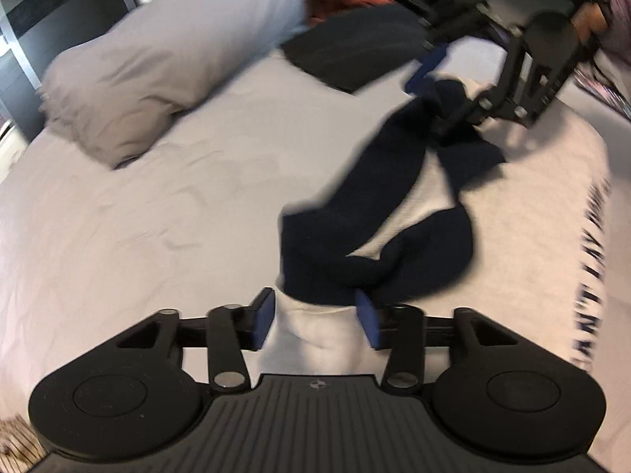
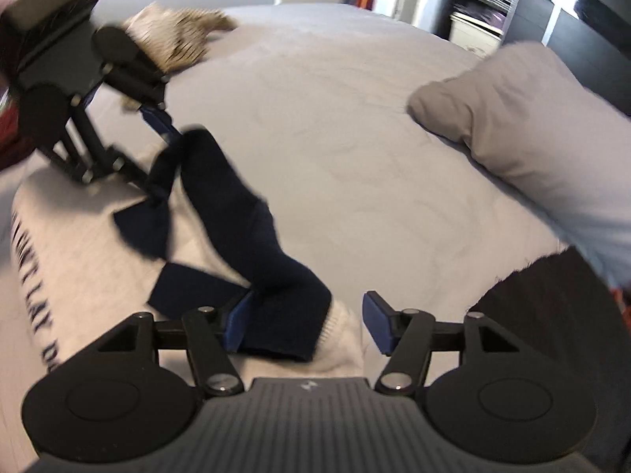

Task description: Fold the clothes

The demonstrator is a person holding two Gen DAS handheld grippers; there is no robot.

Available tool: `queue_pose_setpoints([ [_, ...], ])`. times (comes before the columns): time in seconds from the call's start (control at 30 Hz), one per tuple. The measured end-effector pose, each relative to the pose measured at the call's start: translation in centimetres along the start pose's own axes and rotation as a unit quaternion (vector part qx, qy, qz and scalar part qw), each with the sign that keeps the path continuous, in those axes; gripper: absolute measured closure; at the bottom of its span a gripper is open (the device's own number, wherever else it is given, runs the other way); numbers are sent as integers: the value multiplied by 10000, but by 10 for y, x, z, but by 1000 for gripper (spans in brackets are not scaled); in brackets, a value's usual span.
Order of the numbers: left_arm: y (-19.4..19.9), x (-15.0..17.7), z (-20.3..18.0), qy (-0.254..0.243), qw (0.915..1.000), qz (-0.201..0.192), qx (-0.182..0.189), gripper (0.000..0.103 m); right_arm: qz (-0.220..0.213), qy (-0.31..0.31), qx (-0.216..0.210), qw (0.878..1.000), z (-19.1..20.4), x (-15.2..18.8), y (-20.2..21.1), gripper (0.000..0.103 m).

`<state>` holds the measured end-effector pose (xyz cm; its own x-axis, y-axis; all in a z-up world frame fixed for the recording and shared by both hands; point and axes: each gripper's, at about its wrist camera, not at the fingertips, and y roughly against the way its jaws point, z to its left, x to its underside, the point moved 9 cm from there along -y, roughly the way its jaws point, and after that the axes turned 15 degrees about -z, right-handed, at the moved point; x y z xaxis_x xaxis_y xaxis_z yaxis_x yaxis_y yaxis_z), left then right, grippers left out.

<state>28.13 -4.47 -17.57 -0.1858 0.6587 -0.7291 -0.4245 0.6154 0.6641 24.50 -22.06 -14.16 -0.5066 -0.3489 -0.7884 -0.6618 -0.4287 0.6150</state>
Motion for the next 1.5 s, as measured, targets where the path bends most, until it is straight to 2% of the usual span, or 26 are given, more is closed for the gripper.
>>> queue_pose_setpoints([
  [0.07, 1, 4, 8, 298, 9995, -45, -63, 48, -83, -92, 102, 9999, -8, -4, -13, 37],
  [0.27, 13, 3, 11, 490, 9982, -78, -324, 44, -200, -554, 469, 9972, -23, -8, -32, 37],
  [0.37, 30, -2, 11, 556, 9969, -166, -536, 44, -449, -657, 661, 9946, -28, -19, -20, 32],
  [0.5, 48, -13, 20, 814, 9919, -417, -879, 44, -785, -704, 1023, 9892, -28, -34, 5, 31],
  [0.6, 67, -25, 29, 1225, 9817, -798, -1221, 44, -1152, -857, 1433, 9792, -26, -41, 32, 31],
  [0.7, 93, -36, 23, 1435, 9685, -1175, -1660, 46, -1484, -1097, 1756, 9670, -20, -41, 60, 29],
  [0.8, 104, -44, 3, 1570, 9595, -1459, -1826, 61, -1802, -1360, 2103, 9512, -4, -32, 86, 29],
  [0.87, 108, -46, -13, 1720, 9514, -1614, -1980, 66, -2025, -1563, 2345, 9378, 11, -21, 97, 29],
  [1.03, 101, -43, -53, 2026, 9227, -2050, -2559, 67, -2254, -1766, 2819, 9157, 42, 4, 90, 28],
  [1.1, 91, -38, -64, 2107, 9168, -2102, -2663, 67, -2287, -1924, 2961, 9072, 48, 14, 81, 28],
  [1.17, 81, -33, -70, 2106, 9151, -2034, -2772, 69, -2318, -2081, 3100, 8983, 55, 24, 73, 28],
  [1.23, 72, -28, -72, 2087, 9169, -1887, -2830, 69, -2319, -2007, 3067, 9011, 60, 28, 62, 28],
  [1.33, 55, -16, -69, 2132, 9225, -1607, -2790, 70, -2071, -1920, 2802, 9174, 63, 31, 35, 28],
  [1.5, 37, 5, -68, 2186, 9196, -1567, -2865, 70, -1761, -2066, 2657, 9250, 61, 50, 3, 21],
])
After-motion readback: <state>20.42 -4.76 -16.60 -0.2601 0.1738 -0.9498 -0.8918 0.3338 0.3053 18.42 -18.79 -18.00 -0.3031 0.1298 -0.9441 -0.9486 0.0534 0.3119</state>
